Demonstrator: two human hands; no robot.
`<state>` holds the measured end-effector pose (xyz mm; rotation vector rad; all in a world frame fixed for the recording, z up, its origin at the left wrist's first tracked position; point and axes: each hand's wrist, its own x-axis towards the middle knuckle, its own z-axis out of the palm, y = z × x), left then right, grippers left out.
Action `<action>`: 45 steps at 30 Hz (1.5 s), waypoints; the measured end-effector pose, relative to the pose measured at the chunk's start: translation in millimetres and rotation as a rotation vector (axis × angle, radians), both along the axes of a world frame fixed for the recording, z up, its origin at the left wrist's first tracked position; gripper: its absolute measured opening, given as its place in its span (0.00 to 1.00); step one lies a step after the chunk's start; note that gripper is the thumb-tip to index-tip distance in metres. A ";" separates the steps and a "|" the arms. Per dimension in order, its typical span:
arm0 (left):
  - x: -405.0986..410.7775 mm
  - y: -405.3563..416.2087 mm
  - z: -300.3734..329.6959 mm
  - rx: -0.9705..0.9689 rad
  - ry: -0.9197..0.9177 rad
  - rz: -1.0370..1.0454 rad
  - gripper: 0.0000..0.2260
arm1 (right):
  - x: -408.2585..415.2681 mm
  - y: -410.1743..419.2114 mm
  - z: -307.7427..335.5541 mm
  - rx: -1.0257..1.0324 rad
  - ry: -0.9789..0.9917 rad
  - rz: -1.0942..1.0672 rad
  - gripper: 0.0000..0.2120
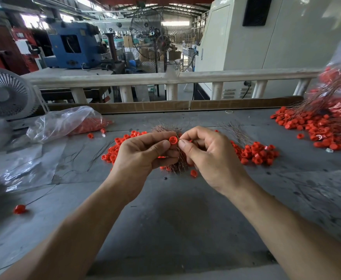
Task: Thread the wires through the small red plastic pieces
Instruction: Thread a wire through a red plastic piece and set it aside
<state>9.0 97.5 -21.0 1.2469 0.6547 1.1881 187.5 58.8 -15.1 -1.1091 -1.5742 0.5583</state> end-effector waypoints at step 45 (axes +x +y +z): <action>0.4 0.2 -1.4 0.005 -0.051 -0.038 0.07 | 35.6 24.5 -14.2 -0.178 -0.831 -0.335 0.08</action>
